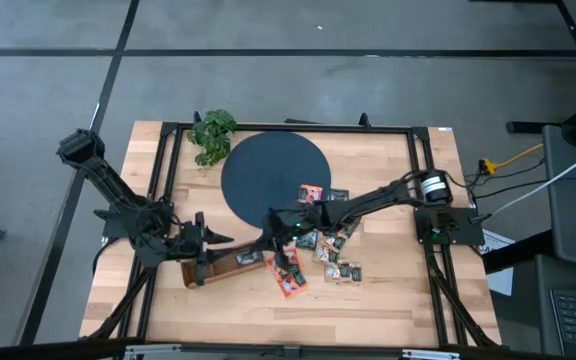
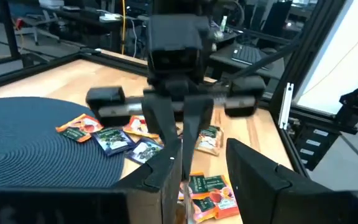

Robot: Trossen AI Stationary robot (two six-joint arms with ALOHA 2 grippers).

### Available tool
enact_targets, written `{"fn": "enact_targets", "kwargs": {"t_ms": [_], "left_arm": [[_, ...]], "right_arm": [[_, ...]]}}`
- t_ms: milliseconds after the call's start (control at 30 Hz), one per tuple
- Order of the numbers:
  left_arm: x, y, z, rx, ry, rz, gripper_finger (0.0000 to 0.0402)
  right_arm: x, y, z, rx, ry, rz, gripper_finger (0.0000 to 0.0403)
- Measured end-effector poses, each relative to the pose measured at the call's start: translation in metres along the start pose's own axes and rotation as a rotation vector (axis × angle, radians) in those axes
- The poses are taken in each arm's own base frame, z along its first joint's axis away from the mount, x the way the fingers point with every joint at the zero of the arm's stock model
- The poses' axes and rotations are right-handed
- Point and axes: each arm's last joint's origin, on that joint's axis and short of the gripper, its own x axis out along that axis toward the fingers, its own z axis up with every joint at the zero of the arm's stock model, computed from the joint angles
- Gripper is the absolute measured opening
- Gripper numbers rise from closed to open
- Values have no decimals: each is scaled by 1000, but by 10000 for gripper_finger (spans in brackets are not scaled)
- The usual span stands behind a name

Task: Pick & Place Tea
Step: Put the purple tea bag into the right section of the wooden organizer

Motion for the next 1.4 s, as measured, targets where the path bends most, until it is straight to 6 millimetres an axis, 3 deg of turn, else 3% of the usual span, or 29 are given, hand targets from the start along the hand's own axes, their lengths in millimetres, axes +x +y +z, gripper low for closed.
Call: {"fn": "enact_targets", "kwargs": {"t_ms": [333,767,1067,1400], "left_arm": [[3,4,-1,22,9,26,123],[4,4,-1,25,11,27,123],[4,4,-1,30,14,28,123],[4,5,-2,36,18,30,123]], "right_arm": [[37,-10,-4,-94,146,-30,1],[35,-19,-6,-93,191,-238,2],[34,-20,-7,-91,201,-247,5],[34,-20,-8,-57,214,-245,86]]}}
